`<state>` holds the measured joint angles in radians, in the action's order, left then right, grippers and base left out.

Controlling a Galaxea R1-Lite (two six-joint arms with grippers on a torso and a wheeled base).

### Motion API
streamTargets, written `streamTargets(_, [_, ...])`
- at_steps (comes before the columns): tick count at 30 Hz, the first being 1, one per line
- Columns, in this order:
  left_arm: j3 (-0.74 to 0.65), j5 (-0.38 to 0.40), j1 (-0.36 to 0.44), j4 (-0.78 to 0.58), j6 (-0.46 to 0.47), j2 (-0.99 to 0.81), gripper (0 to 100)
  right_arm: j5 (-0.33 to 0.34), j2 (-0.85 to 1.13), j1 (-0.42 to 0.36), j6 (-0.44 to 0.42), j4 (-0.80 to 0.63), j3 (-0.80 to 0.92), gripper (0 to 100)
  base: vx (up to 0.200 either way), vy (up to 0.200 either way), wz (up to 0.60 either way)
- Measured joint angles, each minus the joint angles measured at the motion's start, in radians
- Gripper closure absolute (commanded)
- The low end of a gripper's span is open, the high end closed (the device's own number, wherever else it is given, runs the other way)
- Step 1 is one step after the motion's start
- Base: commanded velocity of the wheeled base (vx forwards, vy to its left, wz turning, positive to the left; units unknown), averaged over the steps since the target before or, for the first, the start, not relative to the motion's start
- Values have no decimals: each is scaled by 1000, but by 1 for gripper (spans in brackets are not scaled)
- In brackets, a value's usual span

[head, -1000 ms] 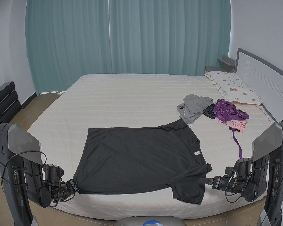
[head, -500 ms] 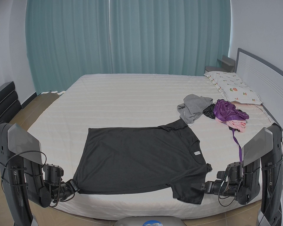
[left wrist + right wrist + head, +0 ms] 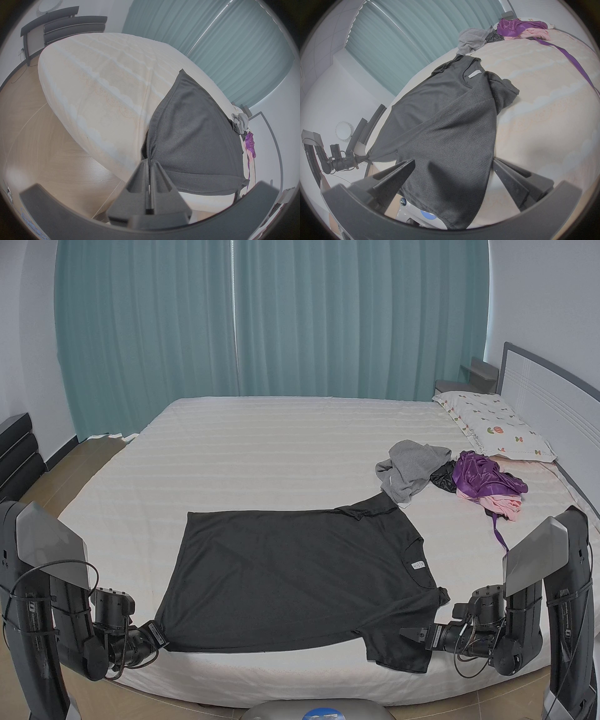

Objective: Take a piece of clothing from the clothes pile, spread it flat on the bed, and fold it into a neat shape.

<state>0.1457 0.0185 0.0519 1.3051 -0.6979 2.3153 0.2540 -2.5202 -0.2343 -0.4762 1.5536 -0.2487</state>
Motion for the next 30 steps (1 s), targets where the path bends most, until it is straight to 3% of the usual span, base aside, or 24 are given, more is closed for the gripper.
streamTargets(1, [0, 0, 0, 0, 0, 0, 100, 0, 4, 2, -8, -1, 0, 0, 0, 0, 0])
streamTargets(2, [0, 0, 0, 0, 0, 0, 100, 0, 9, 4, -19, -1, 2, 100, 0, 0, 0])
streamTargets(21, [3, 0, -1, 0, -5, 0, 100, 11, 52, 47, -39, -1, 58, 100, 0, 0, 0])
streamTargets(30, [-16, -1, -4, 16, 3, -16, 100, 139, 132, 129, -36, -1, 166, 100, 0, 0, 0])
